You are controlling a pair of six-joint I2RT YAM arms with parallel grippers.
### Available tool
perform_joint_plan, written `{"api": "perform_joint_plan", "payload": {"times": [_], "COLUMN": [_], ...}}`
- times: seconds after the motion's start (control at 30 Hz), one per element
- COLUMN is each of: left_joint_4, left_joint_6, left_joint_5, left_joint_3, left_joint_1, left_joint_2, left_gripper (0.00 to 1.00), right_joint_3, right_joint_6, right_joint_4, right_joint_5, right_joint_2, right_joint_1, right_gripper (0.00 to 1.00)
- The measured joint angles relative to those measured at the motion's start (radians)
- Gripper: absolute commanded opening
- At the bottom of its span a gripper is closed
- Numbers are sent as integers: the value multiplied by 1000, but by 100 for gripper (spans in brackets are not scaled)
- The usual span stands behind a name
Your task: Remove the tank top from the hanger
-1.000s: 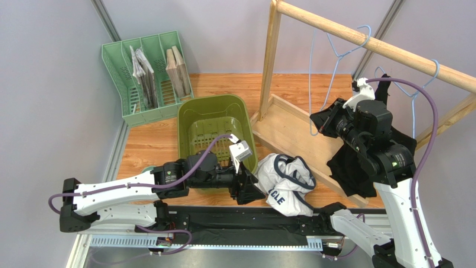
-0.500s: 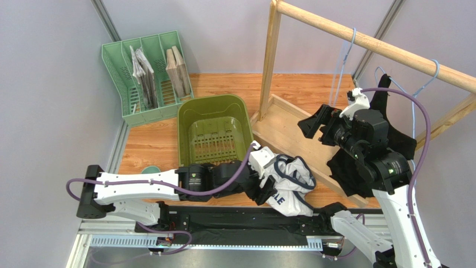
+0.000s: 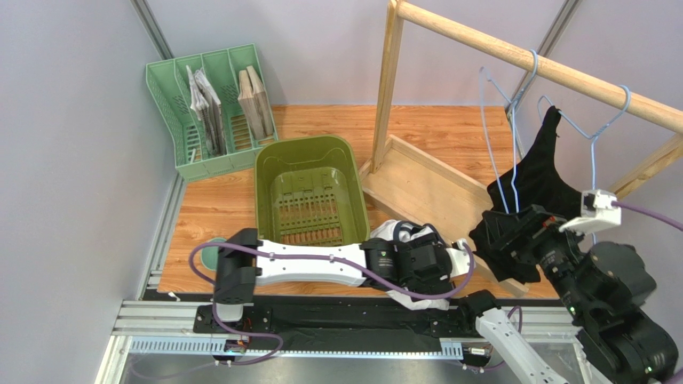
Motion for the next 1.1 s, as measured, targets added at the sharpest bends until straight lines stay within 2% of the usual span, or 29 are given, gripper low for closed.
{"api": "perform_joint_plan", "payload": {"times": [0.27,0.5,0.63,0.8,0.9,0.93,0.97,1.0,1.07,1.1], "left_joint_4": [-114,-122,-114,-103,-98,-94,-88,-80,-65,-59], "left_joint_6": [71,71,70,35,8,0,-7,-18,-35,-42], "left_joint_5": [17,56,120,273,327,345,362,376,415,441], "left_joint_3": [92,75,84,102,103,103,101,98,90,87], "left_joint_1": [52,166,225,261,274,277,278,278,278,278], "left_joint_2": [207,245,282,327,332,333,334,334,334,333], "left_gripper": [88,89,88,81,68,59,54,41,23,8], "right_joint_3": [25,-19,-48,-54,-54,-54,-54,-54,-54,-54], "right_joint_6": [0,0,1,1,1,2,2,4,8,9], "right_joint_4": [-105,-117,-117,-116,-116,-116,-116,-116,-116,-116], "right_joint_5": [42,43,40,35,34,34,33,33,31,27], "right_joint_2": [-86,-97,-97,-100,-106,-109,-111,-113,-115,-115], "right_joint_1": [0,0,0,0,0,0,0,0,0,0], "right_gripper": [100,99,99,99,99,99,99,99,98,98]}}
